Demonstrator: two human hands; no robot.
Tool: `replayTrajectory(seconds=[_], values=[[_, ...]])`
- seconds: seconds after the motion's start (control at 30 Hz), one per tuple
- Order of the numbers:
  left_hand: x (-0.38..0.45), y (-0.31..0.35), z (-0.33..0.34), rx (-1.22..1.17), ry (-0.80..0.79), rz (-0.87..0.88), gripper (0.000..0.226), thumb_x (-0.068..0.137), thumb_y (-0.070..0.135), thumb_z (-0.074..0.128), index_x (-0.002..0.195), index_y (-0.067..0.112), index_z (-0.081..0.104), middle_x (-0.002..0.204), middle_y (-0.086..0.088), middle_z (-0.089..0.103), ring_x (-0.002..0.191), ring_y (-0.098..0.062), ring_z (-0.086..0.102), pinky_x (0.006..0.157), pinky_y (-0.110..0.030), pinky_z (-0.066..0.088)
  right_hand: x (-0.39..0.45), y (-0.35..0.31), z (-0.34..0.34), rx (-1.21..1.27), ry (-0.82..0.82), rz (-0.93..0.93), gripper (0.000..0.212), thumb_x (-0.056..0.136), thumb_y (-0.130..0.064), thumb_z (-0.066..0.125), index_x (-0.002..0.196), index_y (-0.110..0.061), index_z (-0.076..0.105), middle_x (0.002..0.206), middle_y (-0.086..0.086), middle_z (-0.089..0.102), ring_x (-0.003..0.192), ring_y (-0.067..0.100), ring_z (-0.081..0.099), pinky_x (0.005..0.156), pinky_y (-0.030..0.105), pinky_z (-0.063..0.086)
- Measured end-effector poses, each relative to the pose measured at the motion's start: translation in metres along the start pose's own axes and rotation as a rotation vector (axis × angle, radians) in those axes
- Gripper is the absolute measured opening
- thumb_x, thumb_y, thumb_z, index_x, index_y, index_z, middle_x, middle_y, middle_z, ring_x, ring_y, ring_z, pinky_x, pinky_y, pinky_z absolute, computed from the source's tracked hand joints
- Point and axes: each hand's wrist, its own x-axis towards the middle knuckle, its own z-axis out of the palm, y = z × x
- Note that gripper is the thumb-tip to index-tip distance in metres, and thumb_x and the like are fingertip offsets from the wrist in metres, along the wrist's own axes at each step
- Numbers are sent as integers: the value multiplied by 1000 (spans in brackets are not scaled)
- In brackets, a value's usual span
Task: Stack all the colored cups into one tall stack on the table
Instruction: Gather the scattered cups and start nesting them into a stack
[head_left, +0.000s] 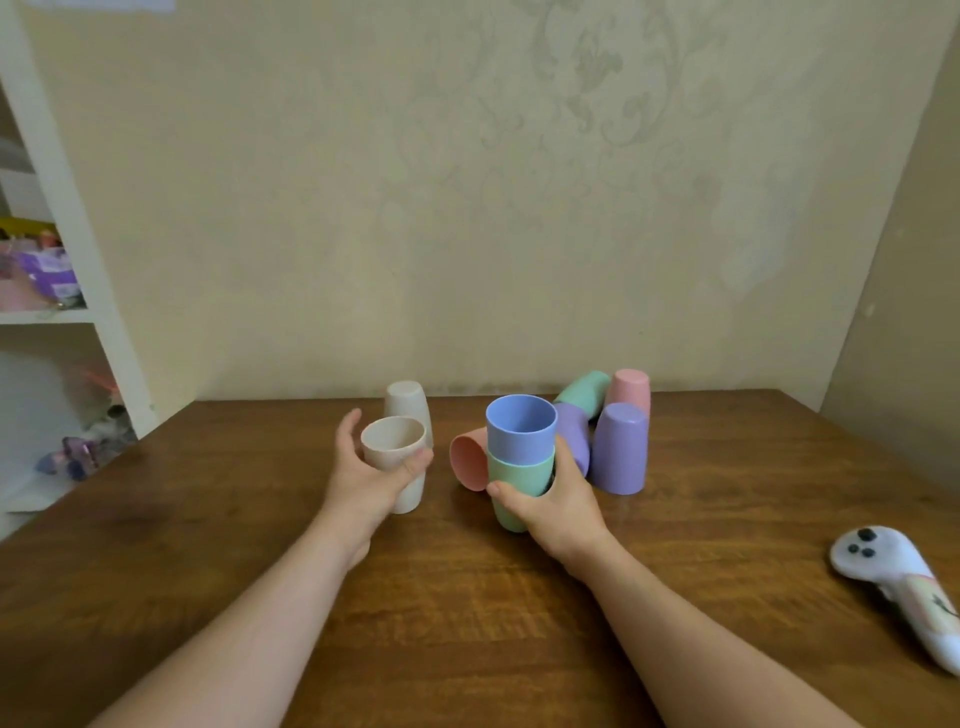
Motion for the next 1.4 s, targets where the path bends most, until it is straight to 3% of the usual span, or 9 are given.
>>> replayTrajectory(seconds=[0.1, 0.23, 0.43, 0.6, 0.77, 1.0, 1.17, 1.27, 1.4], values=[[-5, -11, 7, 171, 52, 0, 110, 74, 22, 101, 162, 35, 36, 149, 3, 59, 133, -22, 59, 98, -36, 52, 0, -1, -1, -3, -1, -5, 70, 76, -42, 96, 124, -60, 48, 116, -30, 70, 104, -20, 63, 83, 16, 51], [-3, 4, 13, 251, 90, -54, 96, 80, 25, 97, 159, 25, 43, 151, -2, 59, 135, -26, 58, 105, -47, 52, -1, -3, 0, -8, 0, -5, 75, 77, -43, 95, 131, -55, 45, 115, -31, 68, 102, -25, 59, 82, 14, 50], [-5, 71, 32, -31, 61, 186, 63, 86, 42, 90, 136, 25, 56, 127, 3, 73, 115, -17, 71, 83, -32, 57, -1, -5, 1, -26, 15, -15, 71, 75, -49, 94, 129, -58, 49, 111, -46, 65, 104, -20, 63, 82, 18, 51], [-17, 128, 74, -71, -119, 309, 40, 89, 27, 89, 115, 36, 60, 117, 12, 74, 104, -3, 73, 88, -32, 61, -4, -4, 2, -17, 15, -9, 67, 75, -48, 93, 125, -63, 50, 112, -44, 68, 103, -16, 65, 85, 22, 54], [-25, 106, 97, 199, -216, 291, 62, 61, 50, 93, 116, 37, 67, 114, 16, 80, 105, -9, 77, 95, -43, 65, -5, -7, 2, -8, 7, -6, 67, 75, -49, 91, 126, -62, 49, 109, -38, 71, 103, -13, 67, 82, 20, 56], [-26, 64, 101, 269, -161, 236, 67, 55, 61, 89, 113, 34, 68, 117, 7, 76, 105, -12, 76, 95, -46, 65, -3, -9, -2, 3, -3, -24, 64, 76, -48, 93, 122, -64, 50, 111, -44, 68, 105, -14, 68, 86, 20, 57], [-30, 54, 99, 264, -220, 228, 54, 70, 40, 100, 111, 40, 64, 117, 14, 78, 108, -7, 75, 98, -42, 64, -5, -11, -5, -35, -13, -36, 57, 80, -42, 91, 118, -61, 53, 107, -49, 66, 101, -18, 67, 77, 9, 54], [-36, 46, 95, 386, -240, 294, 79, 64, 38, 104, 125, 43, 54, 125, 17, 72, 115, -8, 70, 99, -35, 59, -6, -9, -3, -63, 10, -49, 54, 80, -34, 88, 121, -52, 57, 108, -42, 69, 100, -12, 69, 80, 16, 57], [-45, 34, 93, 498, -176, 350, 114, 45, 56, 98, 142, 35, 42, 129, 11, 68, 122, -18, 67, 102, -43, 57, -6, -5, 1, -115, 19, -93, 61, 75, -32, 86, 128, -43, 58, 114, -23, 75, 103, -2, 72, 88, 33, 63]])
